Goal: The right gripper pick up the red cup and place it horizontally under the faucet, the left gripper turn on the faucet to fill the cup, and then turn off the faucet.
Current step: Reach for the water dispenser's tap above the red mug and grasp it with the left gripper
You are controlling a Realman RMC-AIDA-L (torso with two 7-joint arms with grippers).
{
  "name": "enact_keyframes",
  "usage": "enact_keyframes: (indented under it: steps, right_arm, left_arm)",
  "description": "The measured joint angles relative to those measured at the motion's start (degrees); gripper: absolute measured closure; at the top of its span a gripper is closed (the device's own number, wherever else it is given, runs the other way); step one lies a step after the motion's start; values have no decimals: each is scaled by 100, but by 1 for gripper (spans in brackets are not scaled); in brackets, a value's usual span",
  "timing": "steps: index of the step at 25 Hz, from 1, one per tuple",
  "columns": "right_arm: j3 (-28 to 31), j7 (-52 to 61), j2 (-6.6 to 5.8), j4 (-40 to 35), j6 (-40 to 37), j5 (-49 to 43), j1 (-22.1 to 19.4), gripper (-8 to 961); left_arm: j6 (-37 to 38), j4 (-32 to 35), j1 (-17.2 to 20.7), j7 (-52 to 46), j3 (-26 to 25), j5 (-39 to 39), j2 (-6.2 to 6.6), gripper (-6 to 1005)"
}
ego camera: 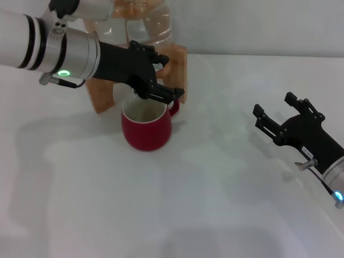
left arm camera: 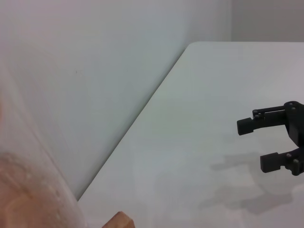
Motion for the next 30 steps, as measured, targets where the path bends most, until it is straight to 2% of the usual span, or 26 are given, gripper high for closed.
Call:
enact_keyframes:
  steps: [30]
  right_arm:
    - [0,0,1,-22,0,18,27,112]
  left_arm:
    - [-303,144,-73,-149,-41,-6,32,147]
